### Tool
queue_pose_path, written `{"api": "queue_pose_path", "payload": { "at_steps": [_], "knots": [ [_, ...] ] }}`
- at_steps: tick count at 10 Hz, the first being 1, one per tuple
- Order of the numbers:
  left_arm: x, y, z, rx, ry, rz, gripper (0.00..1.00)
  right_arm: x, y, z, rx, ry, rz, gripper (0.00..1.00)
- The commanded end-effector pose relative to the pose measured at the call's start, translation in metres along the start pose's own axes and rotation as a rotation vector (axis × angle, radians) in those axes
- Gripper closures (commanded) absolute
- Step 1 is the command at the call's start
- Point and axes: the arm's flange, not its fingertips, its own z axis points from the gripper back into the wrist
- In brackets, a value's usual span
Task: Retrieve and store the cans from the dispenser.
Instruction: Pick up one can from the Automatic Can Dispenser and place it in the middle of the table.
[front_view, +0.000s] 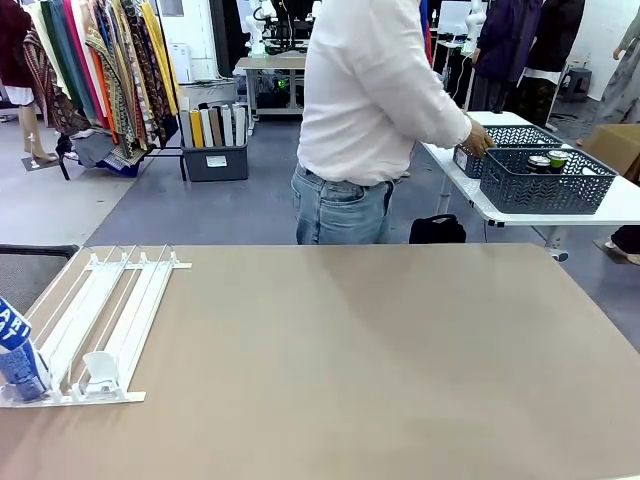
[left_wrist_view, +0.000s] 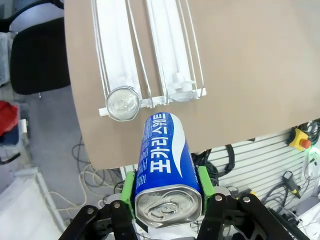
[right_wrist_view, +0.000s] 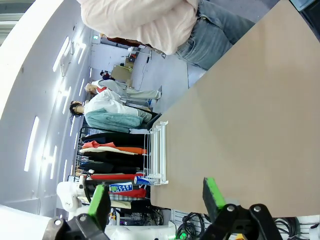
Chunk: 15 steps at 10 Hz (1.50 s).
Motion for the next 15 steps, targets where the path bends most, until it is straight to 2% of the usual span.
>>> {"api": "queue_pose_path", "payload": {
  "at_steps": [1, 2, 3, 7, 8, 9, 10, 13, 15],
  "knots": [
    [-0.004, 0.014, 0.003, -0.035, -0.027, 0.015, 1.0, 0.003, 0.003, 0.0, 0.03, -0.014, 0.024, 0.0],
    [-0.006, 0.021, 0.0, -0.038, -0.006, 0.017, 1.0, 0.003, 0.003, 0.0, 0.03, -0.014, 0.024, 0.0],
    [-0.002, 0.006, 0.003, -0.009, -0.01, 0.013, 1.0, 0.003, 0.003, 0.0, 0.03, -0.014, 0.024, 0.0],
    [-0.002, 0.009, 0.0, -0.008, -0.003, 0.017, 1.0, 0.003, 0.003, 0.0, 0.03, -0.014, 0.024, 0.0],
    [0.009, 0.001, -0.002, -0.056, 0.013, 0.069, 1.0, 0.003, 0.003, 0.0, 0.03, -0.014, 0.024, 0.0],
    [0.028, -0.032, -0.007, -0.093, -0.027, 0.03, 1.0, 0.003, 0.003, 0.0, 0.03, -0.014, 0.024, 0.0],
    [0.057, -0.085, -0.015, -0.062, -0.043, -0.005, 1.0, 0.003, 0.003, 0.0, 0.03, -0.014, 0.024, 0.0],
    [0.121, -0.236, -0.061, 0.068, -0.056, -0.251, 1.0, 0.003, 0.003, 0.0, 0.03, -0.014, 0.024, 0.0],
    [0.146, -0.333, -0.112, 0.114, 0.0, -0.417, 1.0, 0.003, 0.003, 0.0, 0.03, -0.014, 0.024, 0.0]
  ]
}}
